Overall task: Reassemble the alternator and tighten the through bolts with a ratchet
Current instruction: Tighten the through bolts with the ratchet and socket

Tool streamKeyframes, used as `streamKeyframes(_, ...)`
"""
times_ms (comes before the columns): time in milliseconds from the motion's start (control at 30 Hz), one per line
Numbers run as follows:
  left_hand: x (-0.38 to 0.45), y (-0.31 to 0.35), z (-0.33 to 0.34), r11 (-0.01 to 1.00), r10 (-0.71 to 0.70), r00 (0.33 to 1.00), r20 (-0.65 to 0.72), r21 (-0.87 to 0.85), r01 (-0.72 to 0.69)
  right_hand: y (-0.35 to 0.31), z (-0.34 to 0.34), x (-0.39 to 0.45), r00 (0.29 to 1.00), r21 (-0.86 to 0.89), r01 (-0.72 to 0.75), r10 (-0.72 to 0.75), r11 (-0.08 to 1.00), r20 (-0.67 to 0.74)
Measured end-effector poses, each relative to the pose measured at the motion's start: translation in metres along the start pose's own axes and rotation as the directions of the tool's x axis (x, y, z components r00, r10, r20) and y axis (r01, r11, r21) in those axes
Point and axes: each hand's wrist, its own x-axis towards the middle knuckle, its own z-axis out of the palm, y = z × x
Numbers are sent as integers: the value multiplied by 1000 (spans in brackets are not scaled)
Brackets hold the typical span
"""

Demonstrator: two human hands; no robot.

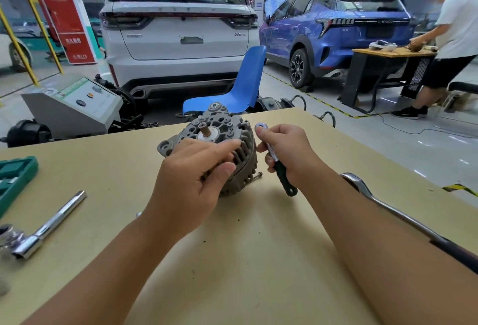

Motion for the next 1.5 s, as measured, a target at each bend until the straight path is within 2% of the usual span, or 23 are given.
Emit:
streamKeyframes(67, 7, -6, 1, 1000, 13, 1000, -5, 4, -13, 0, 0, 0, 1000, -2, -7, 7, 1000, 7)
streamKeyframes(200, 14, -21, 3, 994, 113, 991, 71, -12, -112, 2, 2, 0, 1000, -14, 14, -14, 1000, -20)
streamKeyframes(400, 9, -23, 4, 984, -51, 999, 10, -169, 52, -10, -2, -4, 994, 51, 107, -106, 993, -20)
streamKeyframes(500, 3, -23, 4, 965, -154, 988, -25, -219, 144, -33, -1, -9, 985, 132, 161, -168, 978, 45)
streamKeyframes(567, 2, -24, 2, 956, -168, 986, -10, -245, 160, -56, 1, -10, 970, 166, 177, -200, 970, 138)
streamKeyframes(700, 2, -27, -1, 923, -186, 982, 26, -339, 183, -104, 12, -11, 885, 26, 311, -300, 950, 355)
streamKeyframes(767, 1, -24, 0, 853, -267, 963, 34, -456, 253, -122, 15, -14, 833, -66, 390, -321, 918, 450)
streamKeyframes(833, 3, -21, 3, 736, -420, 907, 27, -575, 358, -134, 16, -20, 781, -211, 444, -260, 871, 568)
streamKeyframes(900, 8, -19, 5, 707, -526, 850, -24, -569, 421, -141, 16, -28, 725, -415, 533, -145, 737, 673)
streamKeyframes(967, 12, -19, 4, 794, -476, 877, -70, -462, 395, -143, 14, -36, 651, -493, 614, -42, 616, 758)
streamKeyframes(1067, 11, -15, -2, 918, -287, 955, -80, -307, 250, -145, 9, -48, 570, -458, 680, -19, 573, 821)
streamKeyframes(1167, 13, -9, -9, 919, -202, 979, 4, -346, 191, -149, 7, -54, 545, -420, 723, -79, 549, 835)
streamKeyframes(1267, 15, -7, -14, 969, -95, 995, 41, -224, 102, -149, 12, -60, 543, -427, 756, -111, 497, 832)
streamKeyframes(1400, 12, -8, -14, 964, -180, 984, 9, -197, 179, -147, 23, -65, 558, -489, 809, -164, 326, 814)
streamKeyframes(1500, 14, -9, -15, 968, -173, 984, -47, -194, 161, -150, 27, -71, 542, -493, 837, -237, 236, 806)
